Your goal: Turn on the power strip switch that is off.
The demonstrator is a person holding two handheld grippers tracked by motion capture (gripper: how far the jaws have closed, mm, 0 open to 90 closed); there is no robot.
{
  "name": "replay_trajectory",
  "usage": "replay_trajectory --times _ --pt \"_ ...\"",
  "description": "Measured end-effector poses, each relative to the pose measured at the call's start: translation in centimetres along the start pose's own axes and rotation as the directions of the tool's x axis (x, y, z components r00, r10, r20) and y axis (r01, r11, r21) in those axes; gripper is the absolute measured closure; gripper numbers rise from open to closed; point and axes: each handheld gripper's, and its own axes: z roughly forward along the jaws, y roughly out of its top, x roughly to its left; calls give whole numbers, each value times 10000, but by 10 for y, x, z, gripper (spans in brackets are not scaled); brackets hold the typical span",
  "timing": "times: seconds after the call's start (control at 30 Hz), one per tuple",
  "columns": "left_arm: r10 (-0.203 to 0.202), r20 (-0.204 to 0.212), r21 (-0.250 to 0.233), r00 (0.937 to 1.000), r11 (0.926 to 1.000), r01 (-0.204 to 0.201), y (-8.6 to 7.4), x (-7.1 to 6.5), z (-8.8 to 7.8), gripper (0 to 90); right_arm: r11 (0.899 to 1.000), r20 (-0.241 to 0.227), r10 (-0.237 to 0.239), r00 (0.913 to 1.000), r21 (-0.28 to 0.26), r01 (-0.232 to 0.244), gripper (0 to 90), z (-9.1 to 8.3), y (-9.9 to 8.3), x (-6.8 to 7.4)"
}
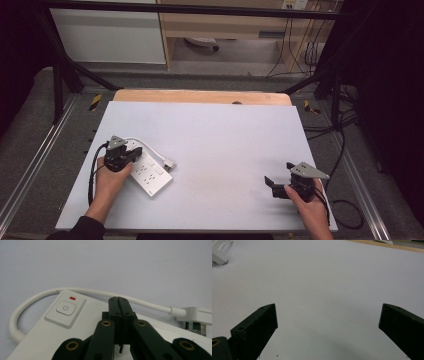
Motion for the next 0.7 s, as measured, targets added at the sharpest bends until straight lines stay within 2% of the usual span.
replay_trajectory --times 0.3,0.7 --pt "-124 -140 -16 9998 9999 124 1 4 0 900 10000 -44 4 10000 6 -4 26 1 0 0" --pt "-96 -88 -8 9999 10000 96 1 4 0 900 10000 -101 -35 9999 44 36 26 2 0 1"
